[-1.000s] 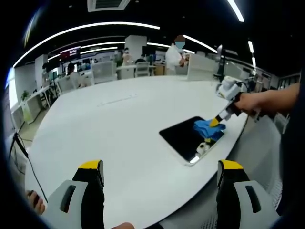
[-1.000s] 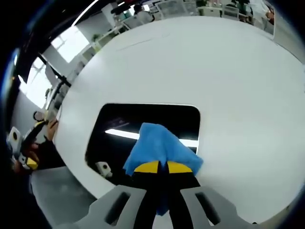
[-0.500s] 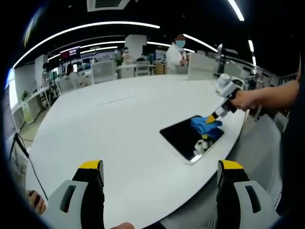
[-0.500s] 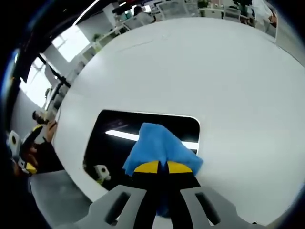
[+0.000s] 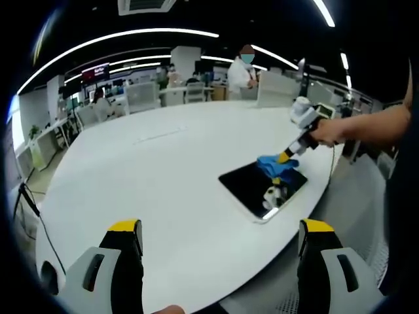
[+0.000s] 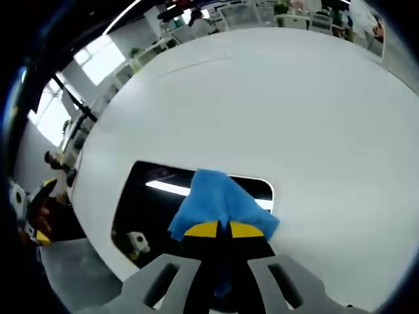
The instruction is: Wipe the mirror surface with the cleaning cloth until all visible marks leave the cleaned area.
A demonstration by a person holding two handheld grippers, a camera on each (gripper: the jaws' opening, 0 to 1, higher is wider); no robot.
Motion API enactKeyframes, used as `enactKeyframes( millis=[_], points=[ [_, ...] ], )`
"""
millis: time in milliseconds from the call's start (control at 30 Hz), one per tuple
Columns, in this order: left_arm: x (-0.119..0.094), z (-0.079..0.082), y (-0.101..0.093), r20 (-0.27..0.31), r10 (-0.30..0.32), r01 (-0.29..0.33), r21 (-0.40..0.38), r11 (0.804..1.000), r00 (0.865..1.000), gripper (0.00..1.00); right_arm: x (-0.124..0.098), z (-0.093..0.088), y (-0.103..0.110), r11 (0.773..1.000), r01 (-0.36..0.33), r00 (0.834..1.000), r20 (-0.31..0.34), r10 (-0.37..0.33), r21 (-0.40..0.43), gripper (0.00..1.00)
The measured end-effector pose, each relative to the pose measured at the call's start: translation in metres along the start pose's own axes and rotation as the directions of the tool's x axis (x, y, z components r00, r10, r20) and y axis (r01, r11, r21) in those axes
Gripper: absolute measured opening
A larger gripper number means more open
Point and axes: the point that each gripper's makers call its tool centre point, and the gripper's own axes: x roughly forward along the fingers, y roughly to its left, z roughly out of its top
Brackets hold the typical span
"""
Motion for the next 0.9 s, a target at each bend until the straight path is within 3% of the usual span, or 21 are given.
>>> enactKeyframes(
  millis=[900],
  points=[
    [0.001, 0.0, 0.0, 0.001, 0.008, -0.008, -0.011, 1.0, 1.0, 0.99, 0.013, 0.028, -0.01, 1.0, -0.012, 1.0, 0.007, 0.012, 0.018, 0.0]
  ],
)
